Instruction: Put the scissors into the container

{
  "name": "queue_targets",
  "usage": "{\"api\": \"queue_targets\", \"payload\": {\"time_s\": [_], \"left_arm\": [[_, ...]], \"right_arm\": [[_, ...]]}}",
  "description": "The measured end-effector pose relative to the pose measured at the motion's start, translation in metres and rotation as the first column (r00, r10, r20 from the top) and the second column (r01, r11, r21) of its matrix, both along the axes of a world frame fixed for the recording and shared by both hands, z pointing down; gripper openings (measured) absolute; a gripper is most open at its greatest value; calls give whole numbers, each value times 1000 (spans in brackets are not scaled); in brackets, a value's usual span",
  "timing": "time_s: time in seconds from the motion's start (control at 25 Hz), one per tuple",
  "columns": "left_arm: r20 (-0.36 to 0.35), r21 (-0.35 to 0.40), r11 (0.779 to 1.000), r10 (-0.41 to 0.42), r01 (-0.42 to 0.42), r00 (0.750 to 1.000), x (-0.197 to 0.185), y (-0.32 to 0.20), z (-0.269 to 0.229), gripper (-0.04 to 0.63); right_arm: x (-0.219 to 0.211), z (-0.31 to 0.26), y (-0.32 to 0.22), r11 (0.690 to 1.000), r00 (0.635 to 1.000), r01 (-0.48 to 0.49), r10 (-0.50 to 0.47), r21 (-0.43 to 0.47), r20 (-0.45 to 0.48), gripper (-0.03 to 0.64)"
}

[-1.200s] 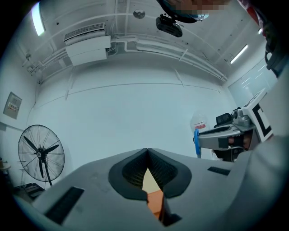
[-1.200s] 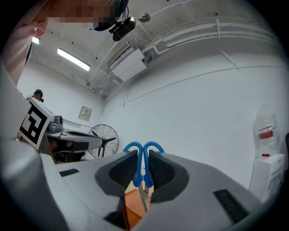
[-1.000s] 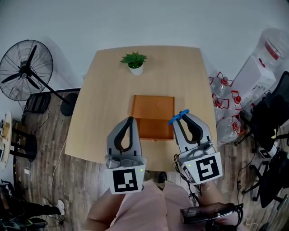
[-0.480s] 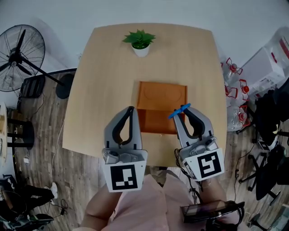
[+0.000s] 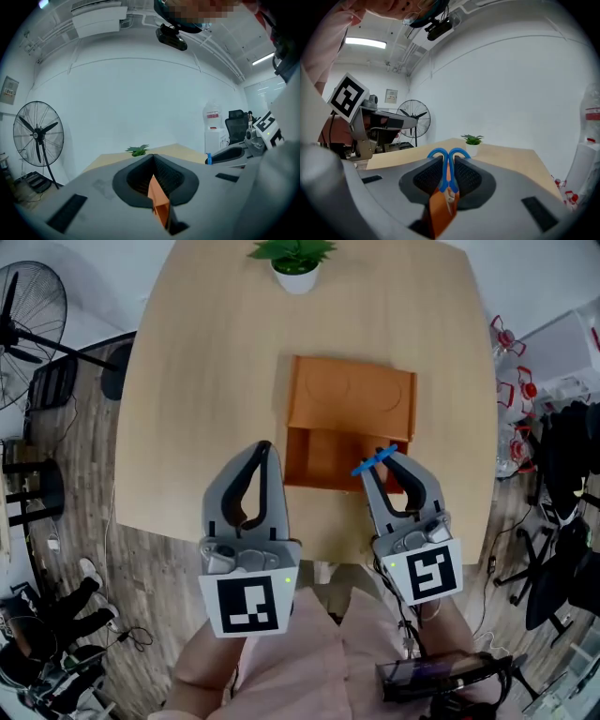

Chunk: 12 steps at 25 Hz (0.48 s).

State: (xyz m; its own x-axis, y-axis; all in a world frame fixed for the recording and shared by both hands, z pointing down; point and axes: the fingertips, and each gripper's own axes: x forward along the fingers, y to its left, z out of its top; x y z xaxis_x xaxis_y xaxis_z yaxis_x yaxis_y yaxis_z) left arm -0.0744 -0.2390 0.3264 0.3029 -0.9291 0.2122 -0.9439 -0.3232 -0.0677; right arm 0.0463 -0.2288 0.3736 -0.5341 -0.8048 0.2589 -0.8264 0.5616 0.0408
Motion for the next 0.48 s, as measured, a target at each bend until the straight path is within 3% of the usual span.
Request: {"api": "queue_targets", "payload": {"time_s": [0.48], "left_arm": [[15,-92,996,-5,7,1000,-21,-1,47,5]], "right_arm": [[-9,58,8,994,1000,-1,-2,-110,-28,78]]}}
